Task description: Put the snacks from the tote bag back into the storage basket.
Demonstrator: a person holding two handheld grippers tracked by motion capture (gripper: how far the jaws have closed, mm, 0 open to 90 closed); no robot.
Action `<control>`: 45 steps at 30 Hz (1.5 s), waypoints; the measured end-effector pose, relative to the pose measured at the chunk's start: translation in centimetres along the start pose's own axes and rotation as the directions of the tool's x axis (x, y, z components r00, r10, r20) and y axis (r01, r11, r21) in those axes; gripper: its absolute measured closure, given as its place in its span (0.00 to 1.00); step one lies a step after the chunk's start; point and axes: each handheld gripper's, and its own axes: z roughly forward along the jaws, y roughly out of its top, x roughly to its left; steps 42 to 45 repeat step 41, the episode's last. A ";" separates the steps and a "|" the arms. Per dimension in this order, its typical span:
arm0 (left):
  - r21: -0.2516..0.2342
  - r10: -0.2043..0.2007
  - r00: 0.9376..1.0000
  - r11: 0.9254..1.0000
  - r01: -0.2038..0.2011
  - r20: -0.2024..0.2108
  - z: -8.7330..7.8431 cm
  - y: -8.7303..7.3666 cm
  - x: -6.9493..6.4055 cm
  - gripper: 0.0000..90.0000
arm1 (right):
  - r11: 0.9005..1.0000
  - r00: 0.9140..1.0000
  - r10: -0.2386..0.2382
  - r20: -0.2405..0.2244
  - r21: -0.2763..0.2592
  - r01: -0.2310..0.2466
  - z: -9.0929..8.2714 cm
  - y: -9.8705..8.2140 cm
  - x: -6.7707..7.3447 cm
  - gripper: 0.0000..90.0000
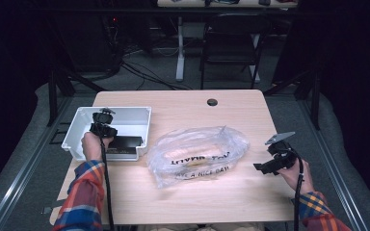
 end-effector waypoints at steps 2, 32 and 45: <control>0.002 -0.007 1.000 1.000 0.007 0.009 -0.1 -0.1 0.1 0.91 | 1.000 1.000 -0.003 -0.003 0.003 0.003 0.0 0.0 0.0 0.03; -0.239 0.218 0.976 0.948 -0.209 0.009 -11.2 -8.9 -8.0 0.17 | 1.000 1.000 0.010 0.017 -0.021 -0.010 -0.5 -0.1 -0.1 0.03; -0.197 0.244 0.969 0.952 -0.235 0.025 -9.5 -12.4 -9.9 0.16 | 1.000 1.000 0.006 0.017 -0.021 -0.005 -0.4 -0.1 -0.2 0.03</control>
